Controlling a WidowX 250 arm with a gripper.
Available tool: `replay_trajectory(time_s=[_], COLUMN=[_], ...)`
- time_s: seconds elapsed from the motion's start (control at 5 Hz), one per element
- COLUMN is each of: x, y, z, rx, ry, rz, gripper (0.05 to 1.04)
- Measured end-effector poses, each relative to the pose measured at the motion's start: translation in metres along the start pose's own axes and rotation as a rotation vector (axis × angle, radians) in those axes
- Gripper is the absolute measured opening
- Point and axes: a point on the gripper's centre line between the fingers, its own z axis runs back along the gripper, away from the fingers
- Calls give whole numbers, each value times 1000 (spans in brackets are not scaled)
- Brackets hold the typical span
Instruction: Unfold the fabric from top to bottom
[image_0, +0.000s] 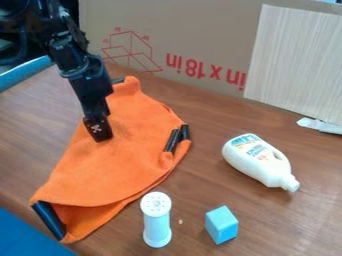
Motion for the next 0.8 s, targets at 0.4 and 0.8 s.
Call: replay_trajectory(time_s=[0.4,0.8], x=[13,26], y=[-16,-15], z=[17,44], rx=[-7,44], ry=[-51,-101], rz=[9,61], gripper=[1000,1000])
